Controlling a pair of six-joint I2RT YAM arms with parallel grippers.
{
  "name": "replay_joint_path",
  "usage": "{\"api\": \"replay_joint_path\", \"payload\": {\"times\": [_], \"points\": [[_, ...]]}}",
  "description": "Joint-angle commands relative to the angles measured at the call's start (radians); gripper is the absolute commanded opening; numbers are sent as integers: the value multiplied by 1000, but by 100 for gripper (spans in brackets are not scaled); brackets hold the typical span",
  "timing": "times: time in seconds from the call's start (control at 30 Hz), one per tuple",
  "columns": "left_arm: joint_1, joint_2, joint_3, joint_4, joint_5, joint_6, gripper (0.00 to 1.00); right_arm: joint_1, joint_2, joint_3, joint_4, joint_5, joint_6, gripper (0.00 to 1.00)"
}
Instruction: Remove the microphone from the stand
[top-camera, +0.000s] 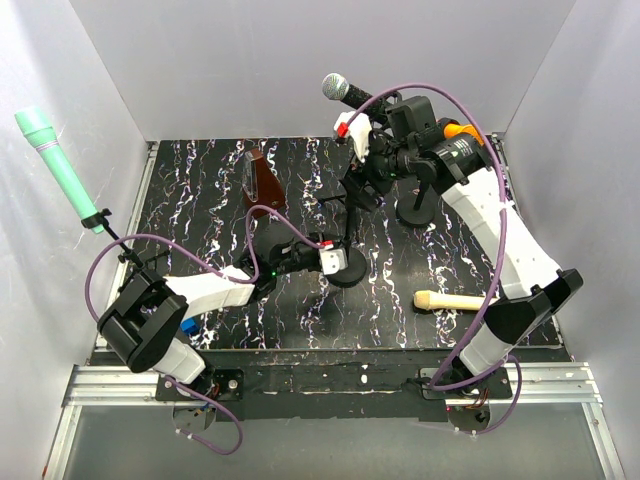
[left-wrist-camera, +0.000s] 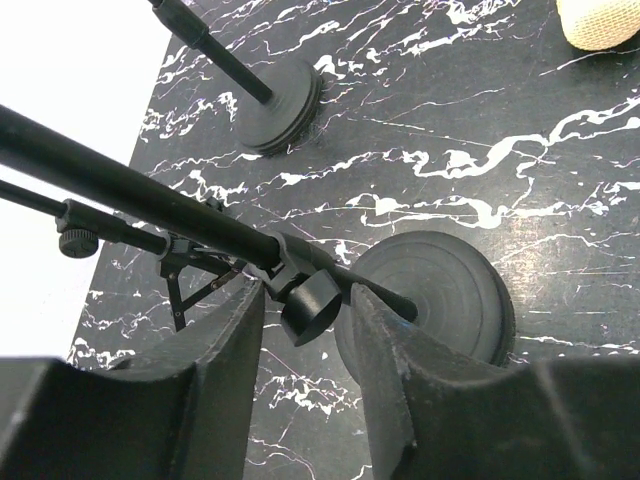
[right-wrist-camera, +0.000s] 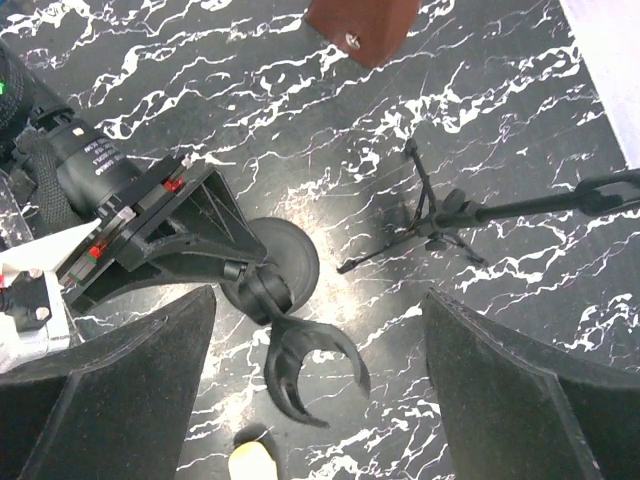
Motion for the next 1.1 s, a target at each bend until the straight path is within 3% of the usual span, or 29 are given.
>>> {"api": "replay_joint_path", "payload": {"times": [0.0, 0.1, 0.23, 0.47, 0.63, 0.8, 0.97, 1.07], "points": [[-3, 1, 30, -17, 13, 15, 35, -10, -3, -7, -63, 4, 26, 91], [-3, 3, 30, -7, -13, 17, 25, -13, -12, -27, -67, 6, 28, 91], [-5, -2, 28, 2, -33, 0, 0, -13, -9, -33, -81, 21, 28, 91], [0, -26, 36, -4, -114, -127, 0, -19, 14, -4, -145, -8, 67, 91], [67, -28, 85, -98, -114, -398, 0, -19, 11, -7, -164, -14, 72, 91], [179, -11, 134, -210, 11, -724, 0, -19, -4, -27, -159, -34, 77, 87], [190, -43, 119, -239, 117, -744, 0, -19, -6, -36, -129, -59, 89, 82], [198, -17, 143, -283, 191, -787, 0, -19, -24, -57, -87, -77, 94, 88]]}}
